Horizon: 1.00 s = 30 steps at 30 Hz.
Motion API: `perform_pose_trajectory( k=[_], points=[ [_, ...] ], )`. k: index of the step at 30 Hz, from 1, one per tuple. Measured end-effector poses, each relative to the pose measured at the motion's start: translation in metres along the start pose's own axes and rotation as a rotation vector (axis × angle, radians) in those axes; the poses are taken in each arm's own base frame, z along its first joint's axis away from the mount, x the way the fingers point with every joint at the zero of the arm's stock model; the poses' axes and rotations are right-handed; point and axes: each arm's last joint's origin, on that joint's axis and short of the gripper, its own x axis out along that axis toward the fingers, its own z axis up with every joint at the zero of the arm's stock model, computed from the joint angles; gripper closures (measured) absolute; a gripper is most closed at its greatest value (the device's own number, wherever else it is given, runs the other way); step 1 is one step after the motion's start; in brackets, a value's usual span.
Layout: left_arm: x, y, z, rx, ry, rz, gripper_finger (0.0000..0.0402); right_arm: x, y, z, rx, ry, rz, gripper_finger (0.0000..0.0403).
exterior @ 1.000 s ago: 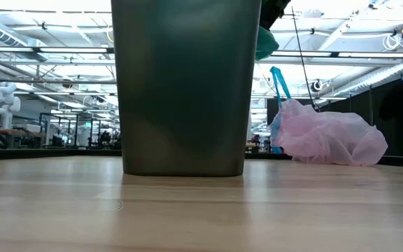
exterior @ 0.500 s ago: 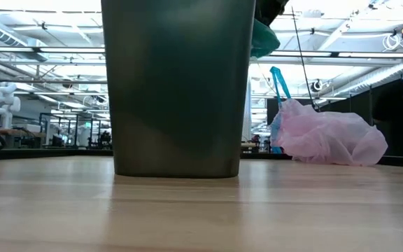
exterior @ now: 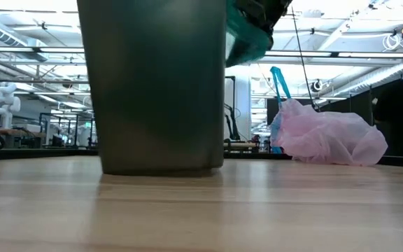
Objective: Place trash/remove bag and relplace
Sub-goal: Insert a new trash bag into the trash bin
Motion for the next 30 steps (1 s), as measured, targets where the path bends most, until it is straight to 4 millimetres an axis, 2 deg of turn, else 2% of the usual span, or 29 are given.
perform_pose_trajectory(
  k=[4, 8, 13, 19, 27, 30],
  points=[
    [-0.003, -0.005, -0.001, -0.025, -0.026, -0.023, 0.0401, 0.0, 0.0, -0.002, -0.004, 0.016, -0.002, 0.0403],
    [-0.012, -0.001, -0.001, -0.026, -0.062, -0.045, 0.0401, 0.0, 0.001, -0.003, -0.012, 0.024, -0.001, 0.0403],
    [-0.027, 0.013, 0.001, -0.084, -0.118, -0.073, 0.0401, 0.001, 0.004, -0.005, -0.024, 0.028, 0.004, 0.0403],
    [-0.036, 0.026, 0.004, -0.138, -0.165, -0.089, 0.0401, 0.012, 0.007, -0.02, -0.036, 0.069, 0.002, 0.0403],
    [-0.02, 0.025, 0.005, -0.11, -0.115, -0.054, 0.0401, 0.015, 0.018, -0.024, -0.062, 0.051, 0.03, 0.0403],
    [-0.012, 0.024, -0.001, -0.109, -0.083, -0.052, 0.0401, 0.013, 0.024, -0.026, -0.088, 0.048, 0.045, 0.0403]
  ],
)
